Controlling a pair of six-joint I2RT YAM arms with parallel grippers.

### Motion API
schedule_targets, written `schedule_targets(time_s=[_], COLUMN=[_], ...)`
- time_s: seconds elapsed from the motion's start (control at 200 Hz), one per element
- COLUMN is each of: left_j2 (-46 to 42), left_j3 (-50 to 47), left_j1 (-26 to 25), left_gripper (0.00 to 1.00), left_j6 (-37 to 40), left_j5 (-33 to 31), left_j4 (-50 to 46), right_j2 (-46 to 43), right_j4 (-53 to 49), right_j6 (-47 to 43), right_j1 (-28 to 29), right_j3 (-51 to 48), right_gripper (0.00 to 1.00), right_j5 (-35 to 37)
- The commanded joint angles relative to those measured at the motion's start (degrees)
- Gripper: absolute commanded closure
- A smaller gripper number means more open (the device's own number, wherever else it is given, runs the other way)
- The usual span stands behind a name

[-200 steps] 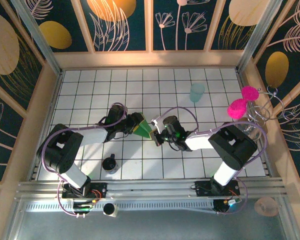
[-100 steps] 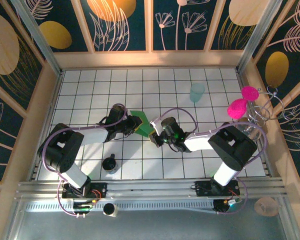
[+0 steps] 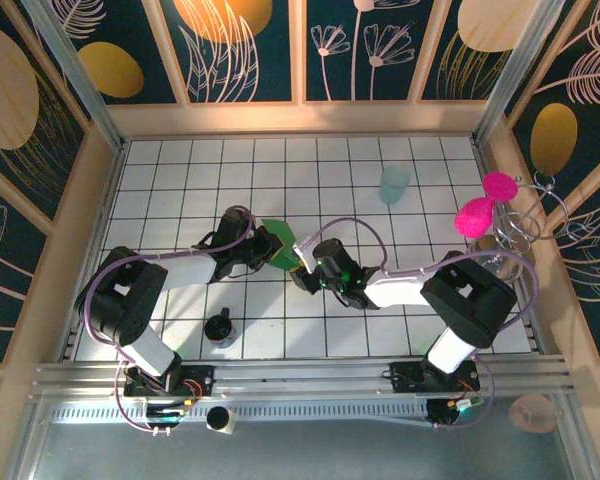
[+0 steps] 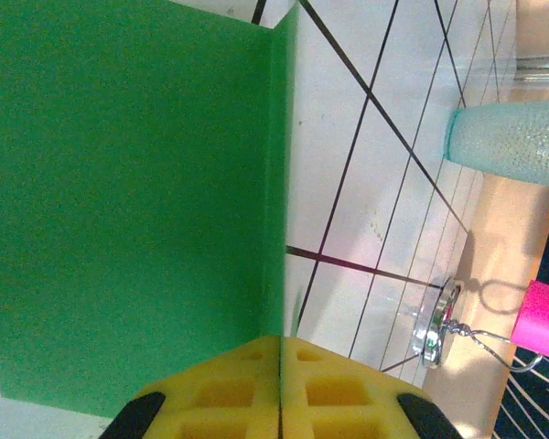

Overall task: Fold a paper plane with a square sheet of paper (pick it up from the middle)
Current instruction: Fourth fold the wing at the center of the table.

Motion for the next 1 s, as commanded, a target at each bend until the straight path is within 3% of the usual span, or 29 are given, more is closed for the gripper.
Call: schedule_targets(time_s=[0.0, 0.265, 0.576, 0.676, 0.896, 0.996], left_j2=[-0.7, -0.9, -0.9, -1.4, -4.4, -6.5], left_j3=[1.7, 1.4, 1.7, 2.0, 4.8, 5.7], left_j1=[-0.4, -0.5, -0.4, -0.5, 0.6, 1.4], left_gripper=[0.92, 0.92, 0.90, 0.84, 0.56, 0.51], left_j6=[-1.7, -1.7, -1.5, -0.9, 4.2, 6.9], left_j5=[-0.5, -0.5, -0.6, -1.4, -7.9, -11.1], left_j4=[-2.2, -2.7, -3.0, -4.0, -11.8, -14.7], right_j2=[2.1, 4.5, 4.9, 4.8, 3.2, 2.2], right_j4=[0.2, 1.9, 2.0, 1.5, -1.1, -3.2], right_j6=[-1.0, -1.3, -2.3, -2.7, -3.1, -2.8], right_j1=[0.7, 0.8, 1.1, 1.2, 1.2, 0.9], right_j3=[2.2, 2.4, 2.1, 1.9, 0.7, 0.4], right_gripper=[0.65, 0.67, 0.85, 0.91, 0.97, 0.99], right_j5=[4.5, 8.1, 8.0, 7.1, 5.2, 3.3])
